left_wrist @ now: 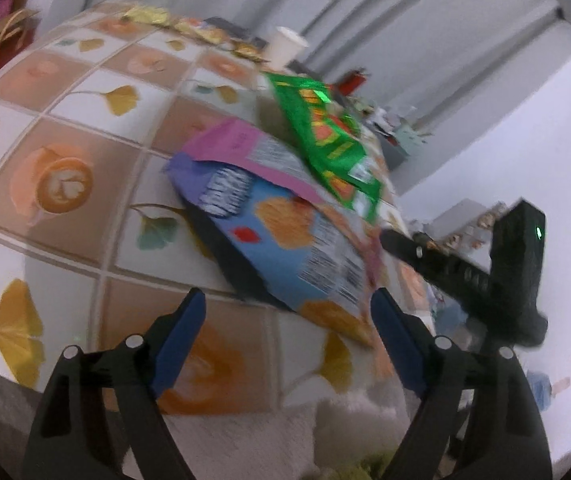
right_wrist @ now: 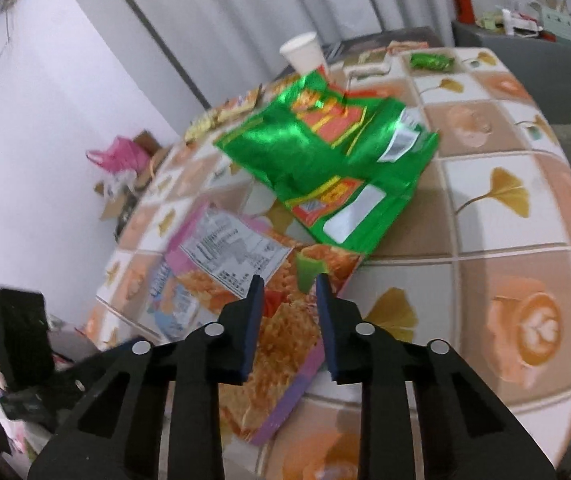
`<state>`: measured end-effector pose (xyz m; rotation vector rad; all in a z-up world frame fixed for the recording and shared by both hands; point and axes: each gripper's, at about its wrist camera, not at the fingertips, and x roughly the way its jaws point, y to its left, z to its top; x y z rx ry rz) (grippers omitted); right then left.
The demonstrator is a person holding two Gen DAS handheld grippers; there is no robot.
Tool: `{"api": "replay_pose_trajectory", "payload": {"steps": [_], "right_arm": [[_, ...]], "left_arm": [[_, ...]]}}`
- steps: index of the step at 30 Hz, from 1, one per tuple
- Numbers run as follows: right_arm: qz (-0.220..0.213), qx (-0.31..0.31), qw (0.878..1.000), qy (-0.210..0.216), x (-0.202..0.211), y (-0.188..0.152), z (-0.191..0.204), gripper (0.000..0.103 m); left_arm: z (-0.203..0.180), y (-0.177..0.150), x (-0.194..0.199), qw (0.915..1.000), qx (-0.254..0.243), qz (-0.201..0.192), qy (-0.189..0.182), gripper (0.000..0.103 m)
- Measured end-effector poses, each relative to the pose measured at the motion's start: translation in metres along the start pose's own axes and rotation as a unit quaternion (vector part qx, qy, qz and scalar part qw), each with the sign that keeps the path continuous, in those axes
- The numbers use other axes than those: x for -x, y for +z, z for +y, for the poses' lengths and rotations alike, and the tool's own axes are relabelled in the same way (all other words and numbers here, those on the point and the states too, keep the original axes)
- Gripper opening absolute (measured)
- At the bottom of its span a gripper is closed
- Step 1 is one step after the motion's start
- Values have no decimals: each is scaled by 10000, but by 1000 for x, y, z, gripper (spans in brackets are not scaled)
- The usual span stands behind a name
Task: Collect trash
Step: 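Grasp the blue Gouyer snack bag with the left tool while the right tool grasps the green bag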
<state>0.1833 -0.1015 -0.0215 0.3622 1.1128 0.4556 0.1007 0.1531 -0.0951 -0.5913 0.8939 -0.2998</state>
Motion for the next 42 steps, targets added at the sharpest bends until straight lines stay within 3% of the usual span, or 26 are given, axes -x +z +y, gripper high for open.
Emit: {"api": "replay_pose_trajectory", "payload": {"steps": [7,13,16,24,31,36,39,42], "right_arm": [[260,-36,9997,20,-17,-10,1,15],[275,-72,9996,87,-18,-12,0,14],[265,-78,9996,115,-18,-13,0,14],[227,-304,9987,341,-16,-16,-9,14],[189,-526,9970,541,-14,-21,-13,14],[151,-727,9946,719,-11,-25,-19,12],[139,-939,9916,875,-8,-29,-26,10],[131,-1077,9890,1001,-5,-35,-30,10]], "left_arm": [[11,23,-10,9997,257,-30,-25,81],[22,28,-9,9950,767,-79,-640,81],[26,26,-7,9872,1078,-28,-1179,81],[18,10,-1,9816,1156,46,-1521,81],[-7,-1,-11,9872,773,152,-1389,81],[-20,-2,-16,9936,408,71,-1048,80],[-20,-1,-20,9970,298,39,-717,68],[-14,1,-24,9973,400,50,-613,57]]}}
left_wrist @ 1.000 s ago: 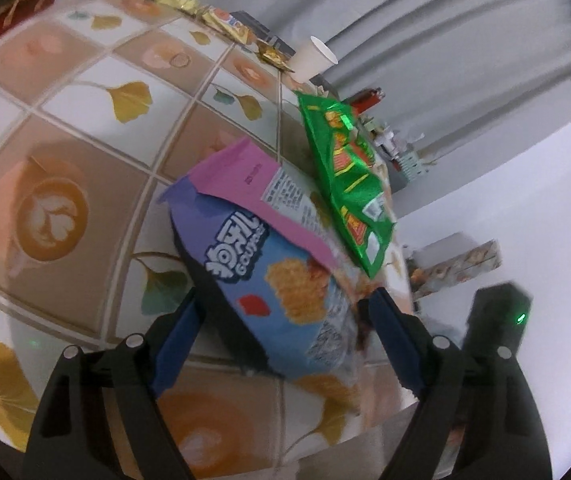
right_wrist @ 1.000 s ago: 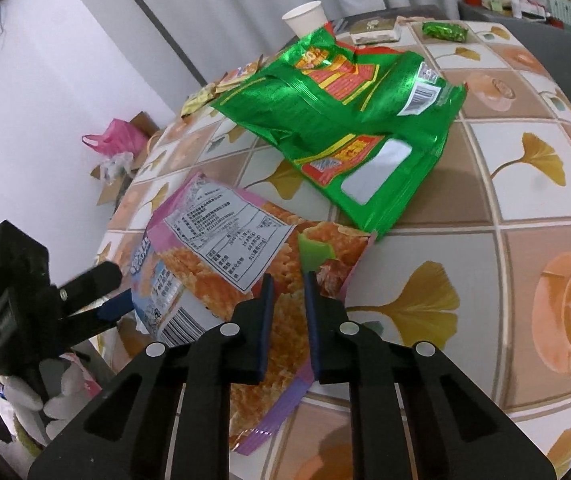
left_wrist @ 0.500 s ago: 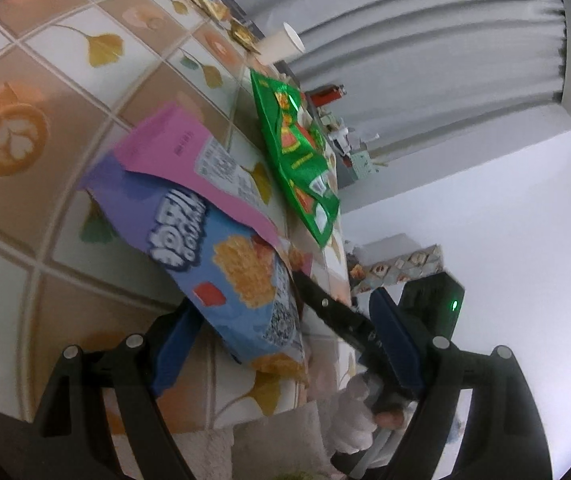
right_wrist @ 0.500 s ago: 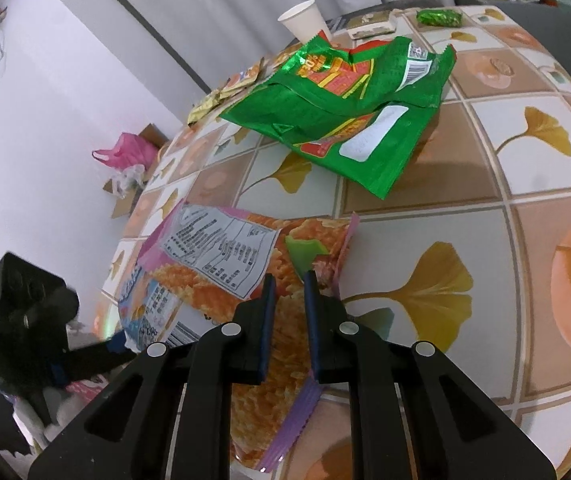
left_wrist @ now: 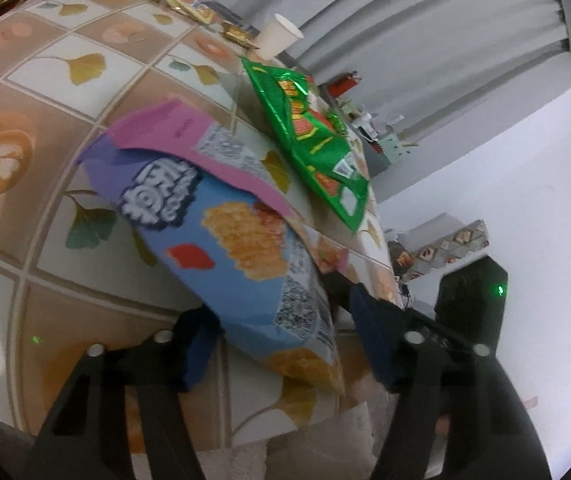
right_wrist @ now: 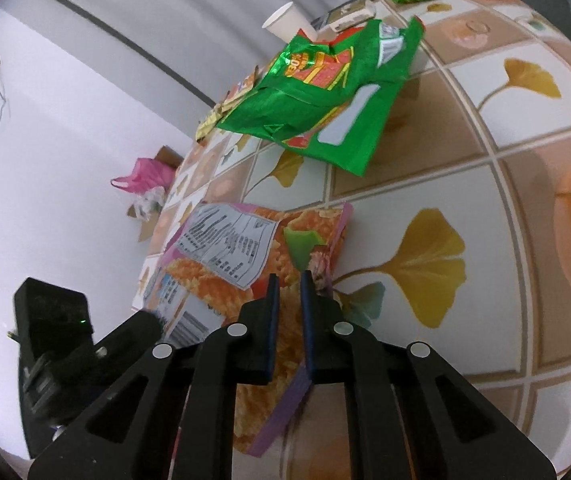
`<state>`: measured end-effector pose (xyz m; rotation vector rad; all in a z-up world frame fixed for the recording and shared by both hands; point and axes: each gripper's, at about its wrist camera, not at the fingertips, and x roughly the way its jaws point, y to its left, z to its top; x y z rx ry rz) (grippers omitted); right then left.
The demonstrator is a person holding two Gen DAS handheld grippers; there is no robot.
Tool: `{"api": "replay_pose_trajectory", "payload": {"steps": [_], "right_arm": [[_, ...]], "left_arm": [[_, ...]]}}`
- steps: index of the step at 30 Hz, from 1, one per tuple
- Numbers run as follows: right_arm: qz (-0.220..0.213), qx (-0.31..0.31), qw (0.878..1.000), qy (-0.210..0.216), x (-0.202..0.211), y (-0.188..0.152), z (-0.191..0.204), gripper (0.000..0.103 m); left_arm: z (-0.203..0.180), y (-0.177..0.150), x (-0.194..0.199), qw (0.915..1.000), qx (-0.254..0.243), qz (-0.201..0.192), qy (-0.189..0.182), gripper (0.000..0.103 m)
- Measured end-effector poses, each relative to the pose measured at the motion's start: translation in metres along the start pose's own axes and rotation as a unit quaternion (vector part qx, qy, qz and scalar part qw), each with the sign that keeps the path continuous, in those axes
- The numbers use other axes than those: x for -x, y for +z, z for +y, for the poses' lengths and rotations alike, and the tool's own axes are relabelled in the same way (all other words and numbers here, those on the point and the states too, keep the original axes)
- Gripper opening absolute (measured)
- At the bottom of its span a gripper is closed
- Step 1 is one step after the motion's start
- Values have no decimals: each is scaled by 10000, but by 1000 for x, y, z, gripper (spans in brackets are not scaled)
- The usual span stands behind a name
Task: Collect trash
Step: 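Grasp the blue Gouyer snack bag with the left tool while the right tool grasps the green bag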
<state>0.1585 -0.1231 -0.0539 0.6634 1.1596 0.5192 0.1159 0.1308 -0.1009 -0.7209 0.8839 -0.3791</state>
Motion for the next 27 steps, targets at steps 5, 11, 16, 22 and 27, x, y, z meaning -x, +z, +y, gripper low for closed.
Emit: {"api": "replay_pose_trajectory", "payload": {"steps": [5,11,16,22,27], "right_arm": [[33,-89,9999,134,5,-3,-3,10],[71,-131,9997,217,10,-5,-3,10],[91,-125,9997,165,14,-6,-3,13],[-437,-172,9989,55,58,2,-14,50],[-820,-866,9929,-13,89,20,-52,57]], "left_arm": [[11,2,2,9997,194,-41,146,40],[12,2,2,9993,147,-27,351,34],[7,4,-1,9985,-69,-12,538,32],[7,5,3,9969,-253,-65,749,31],[10,7,8,9957,-291,-98,872,31]]}}
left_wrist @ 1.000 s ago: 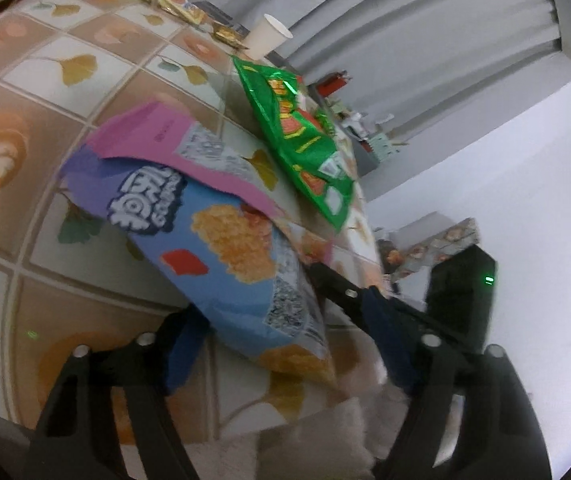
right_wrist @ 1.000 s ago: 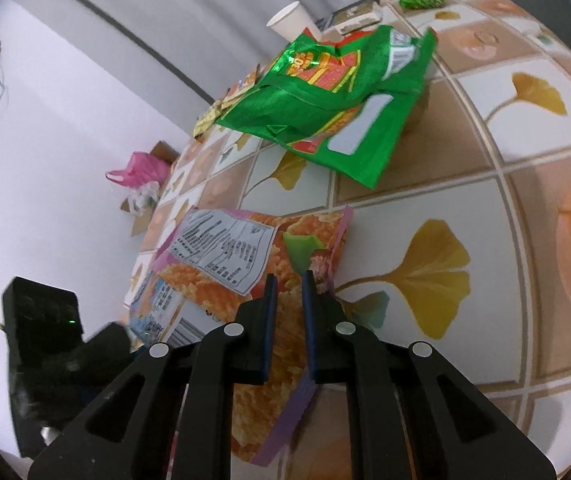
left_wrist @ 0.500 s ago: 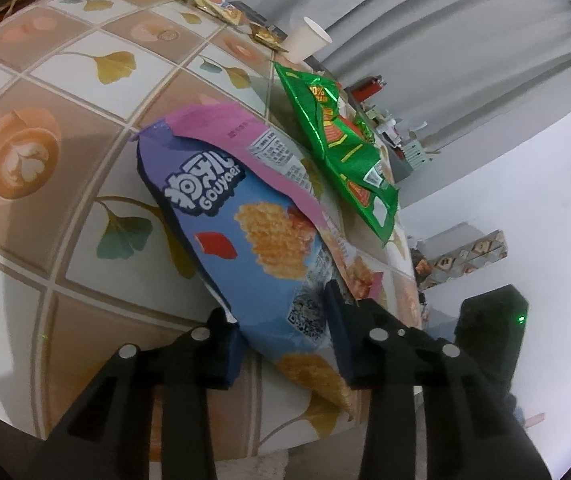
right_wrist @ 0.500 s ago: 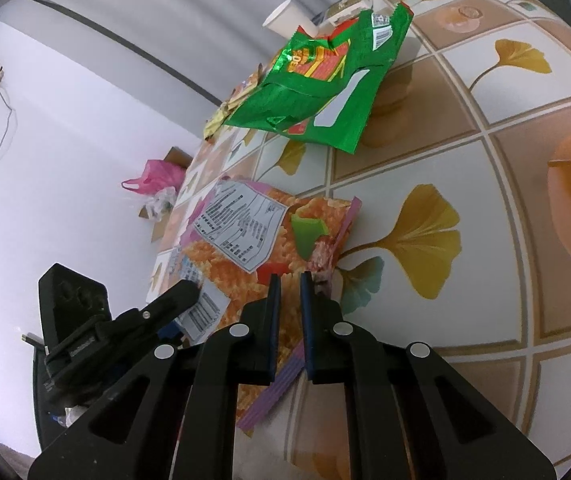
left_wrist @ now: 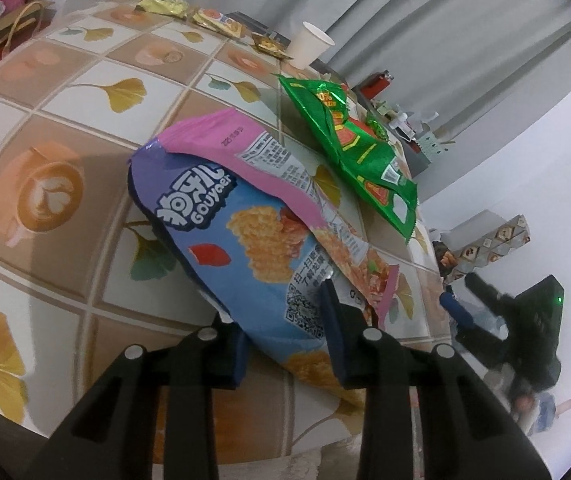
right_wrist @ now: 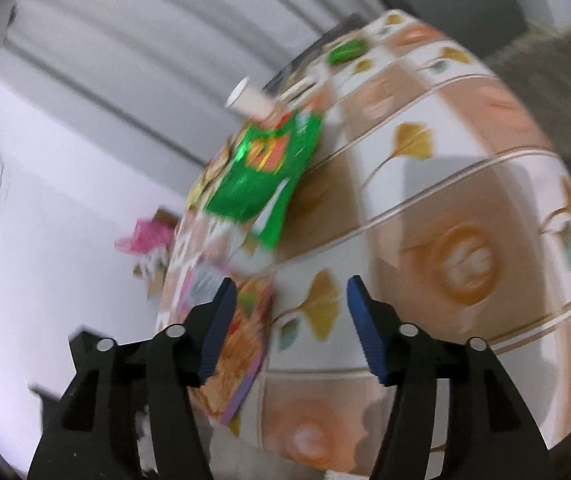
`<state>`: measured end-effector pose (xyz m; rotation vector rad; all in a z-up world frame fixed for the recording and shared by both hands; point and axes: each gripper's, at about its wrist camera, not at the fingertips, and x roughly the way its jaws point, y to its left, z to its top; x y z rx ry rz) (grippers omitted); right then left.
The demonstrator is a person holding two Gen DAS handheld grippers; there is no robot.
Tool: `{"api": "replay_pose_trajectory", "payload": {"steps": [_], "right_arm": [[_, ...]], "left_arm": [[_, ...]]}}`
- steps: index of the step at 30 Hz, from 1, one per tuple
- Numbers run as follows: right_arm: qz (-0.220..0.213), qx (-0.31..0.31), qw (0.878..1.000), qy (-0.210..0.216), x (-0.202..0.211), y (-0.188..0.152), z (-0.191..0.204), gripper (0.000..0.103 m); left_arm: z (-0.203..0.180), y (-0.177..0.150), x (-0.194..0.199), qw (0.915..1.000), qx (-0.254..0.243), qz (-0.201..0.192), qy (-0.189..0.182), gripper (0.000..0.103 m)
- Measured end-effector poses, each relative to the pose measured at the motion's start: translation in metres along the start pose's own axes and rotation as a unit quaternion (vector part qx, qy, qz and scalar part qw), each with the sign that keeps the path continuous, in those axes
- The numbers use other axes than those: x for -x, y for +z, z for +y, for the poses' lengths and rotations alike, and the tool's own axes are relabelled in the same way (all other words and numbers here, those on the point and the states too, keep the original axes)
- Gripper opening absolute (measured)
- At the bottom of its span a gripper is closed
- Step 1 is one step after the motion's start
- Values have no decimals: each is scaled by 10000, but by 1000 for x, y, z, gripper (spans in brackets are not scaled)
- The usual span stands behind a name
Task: Collect trash
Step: 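Grasp the blue Gouyer snack bag with the left tool while the right tool grasps the green bag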
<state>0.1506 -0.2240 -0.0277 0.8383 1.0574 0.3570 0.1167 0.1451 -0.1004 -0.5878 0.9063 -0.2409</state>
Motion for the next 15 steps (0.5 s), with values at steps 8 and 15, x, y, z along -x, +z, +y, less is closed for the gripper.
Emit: {"api": "replay_pose_trajectory", "payload": {"steps": [8,15], "right_arm": [[384,-577,9976,44,-28,27,-19,59],[605,-981,9925,408,-59,50,-15,59]], "left_arm": [[-5,5,2,9984,-391,-49,414,30],[-16,9,0,9928,-883,-81,801,30]]}}
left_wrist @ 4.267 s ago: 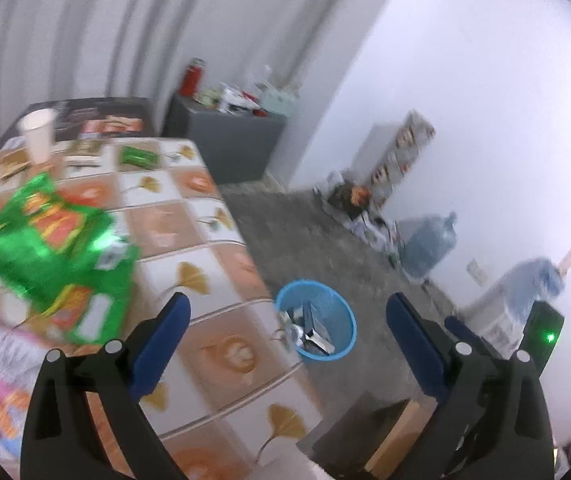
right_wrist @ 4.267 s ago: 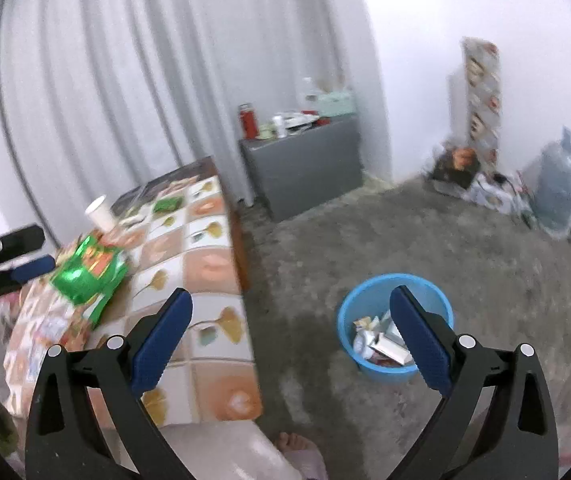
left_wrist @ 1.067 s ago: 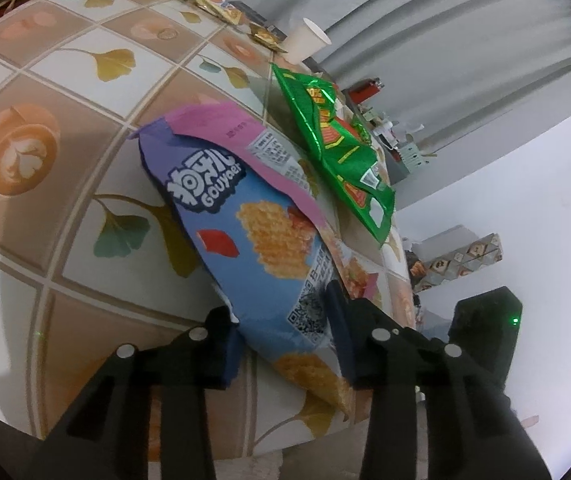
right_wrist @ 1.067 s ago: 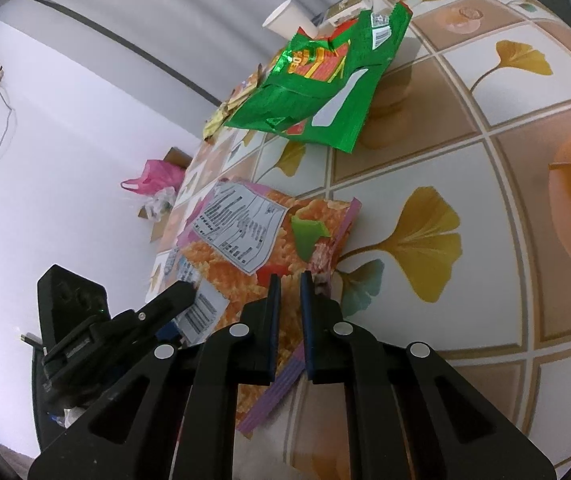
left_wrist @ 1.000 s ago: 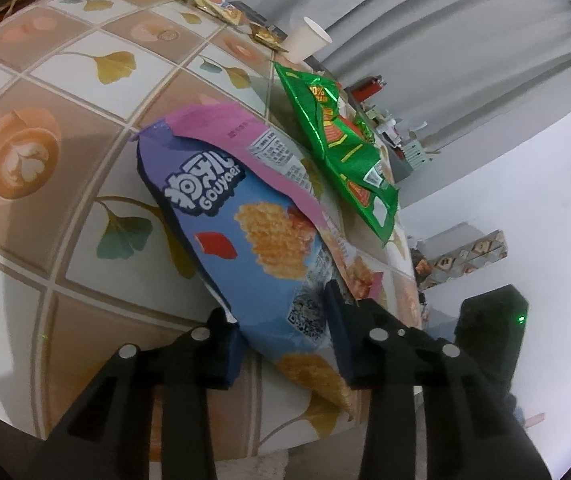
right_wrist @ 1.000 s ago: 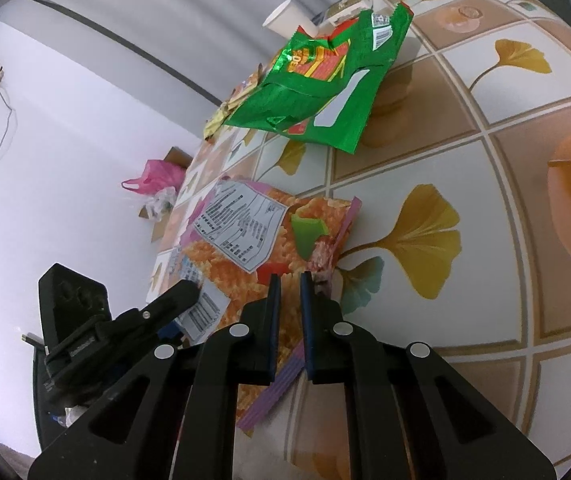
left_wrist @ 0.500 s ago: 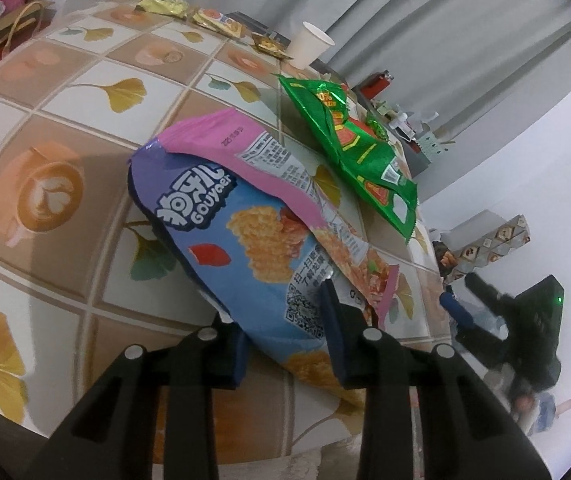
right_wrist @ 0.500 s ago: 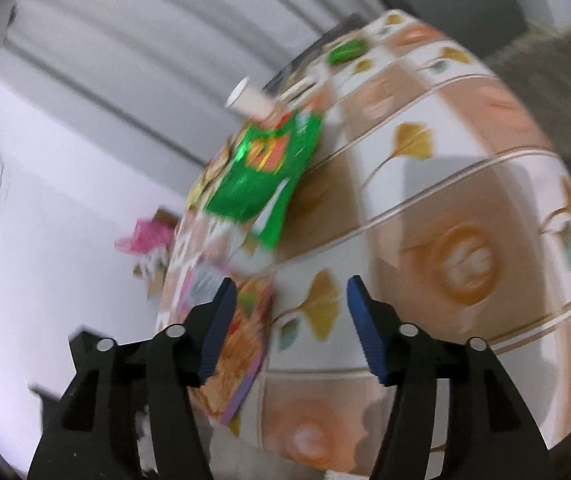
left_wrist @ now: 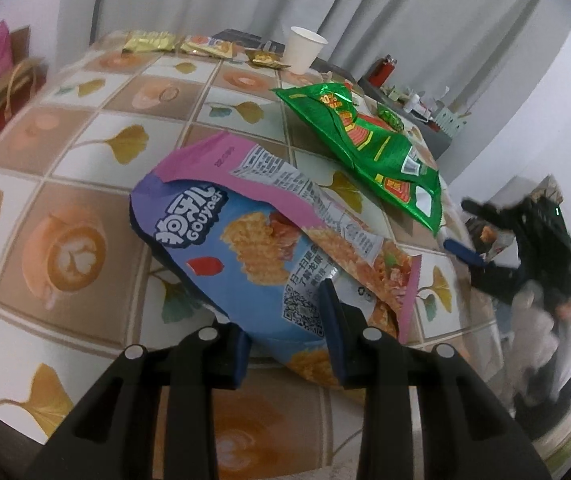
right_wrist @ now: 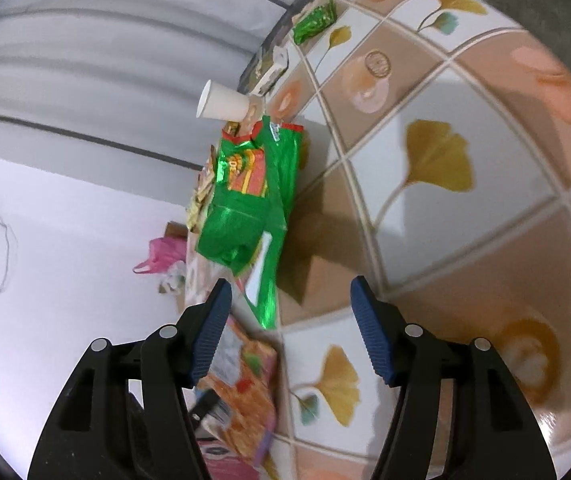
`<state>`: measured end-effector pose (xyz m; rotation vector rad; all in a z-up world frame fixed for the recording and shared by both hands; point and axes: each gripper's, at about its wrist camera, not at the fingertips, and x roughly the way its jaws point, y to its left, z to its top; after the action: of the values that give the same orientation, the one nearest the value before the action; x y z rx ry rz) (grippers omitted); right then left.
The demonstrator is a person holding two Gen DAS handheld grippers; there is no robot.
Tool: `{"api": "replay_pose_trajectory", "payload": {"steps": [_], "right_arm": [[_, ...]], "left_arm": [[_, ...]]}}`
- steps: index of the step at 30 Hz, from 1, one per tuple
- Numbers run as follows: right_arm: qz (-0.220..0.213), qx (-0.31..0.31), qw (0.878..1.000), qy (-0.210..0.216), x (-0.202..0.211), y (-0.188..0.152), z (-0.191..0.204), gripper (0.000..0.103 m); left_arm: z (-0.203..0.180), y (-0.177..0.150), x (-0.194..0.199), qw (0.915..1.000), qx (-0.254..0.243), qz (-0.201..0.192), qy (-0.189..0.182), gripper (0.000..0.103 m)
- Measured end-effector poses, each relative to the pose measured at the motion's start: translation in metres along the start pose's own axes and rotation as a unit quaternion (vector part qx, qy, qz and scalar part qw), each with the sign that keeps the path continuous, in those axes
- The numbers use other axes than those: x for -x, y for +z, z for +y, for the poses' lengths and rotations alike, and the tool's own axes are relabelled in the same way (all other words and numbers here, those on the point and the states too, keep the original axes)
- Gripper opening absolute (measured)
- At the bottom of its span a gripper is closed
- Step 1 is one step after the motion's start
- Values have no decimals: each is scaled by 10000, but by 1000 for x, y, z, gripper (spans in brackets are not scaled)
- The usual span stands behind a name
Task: Collect trash
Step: 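Grasp the blue Gouyer snack bag with the left tool while the right tool grasps the green bag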
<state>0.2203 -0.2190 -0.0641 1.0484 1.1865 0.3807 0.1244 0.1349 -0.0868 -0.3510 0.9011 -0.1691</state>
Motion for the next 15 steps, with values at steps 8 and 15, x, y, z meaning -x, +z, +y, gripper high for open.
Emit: {"api": "replay_pose_trajectory", "payload": {"steps": [8,15], "right_arm": [[98,-86,9999,-59,-20,12,10,59],[119,-24,9996,-273,-36,20,22,59]], "left_arm": [[-3,1,-1,9997,-185,-29,150,30],[-4,0,-1,9996,-223,-31,159,30]]}}
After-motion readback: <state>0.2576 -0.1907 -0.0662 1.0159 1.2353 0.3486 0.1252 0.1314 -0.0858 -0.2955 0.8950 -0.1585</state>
